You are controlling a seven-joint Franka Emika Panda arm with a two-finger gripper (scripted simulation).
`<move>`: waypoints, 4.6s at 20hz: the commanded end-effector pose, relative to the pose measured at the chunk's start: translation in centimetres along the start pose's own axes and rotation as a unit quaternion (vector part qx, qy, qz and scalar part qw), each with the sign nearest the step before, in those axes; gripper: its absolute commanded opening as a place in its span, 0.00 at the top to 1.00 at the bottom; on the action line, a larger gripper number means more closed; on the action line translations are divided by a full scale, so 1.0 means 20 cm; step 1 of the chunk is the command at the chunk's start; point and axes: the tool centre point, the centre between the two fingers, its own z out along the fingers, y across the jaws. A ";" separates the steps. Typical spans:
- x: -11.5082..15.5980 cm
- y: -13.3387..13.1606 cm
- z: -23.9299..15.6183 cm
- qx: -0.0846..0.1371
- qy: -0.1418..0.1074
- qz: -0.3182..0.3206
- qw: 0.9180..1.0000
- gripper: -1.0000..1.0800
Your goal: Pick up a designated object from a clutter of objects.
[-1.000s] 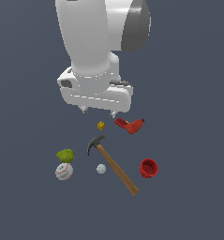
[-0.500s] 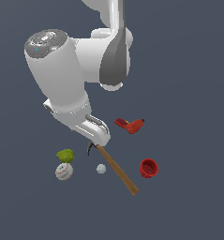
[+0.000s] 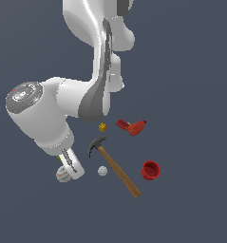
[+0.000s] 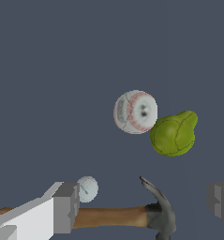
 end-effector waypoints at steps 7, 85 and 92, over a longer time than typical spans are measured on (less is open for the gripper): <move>0.21 0.06 0.26 -0.005 0.007 0.110 0.994 0.04; -0.43 -0.40 -0.88 -0.005 0.015 0.154 0.988 1.00; -0.58 -0.52 -1.17 -0.006 0.013 0.154 0.988 1.00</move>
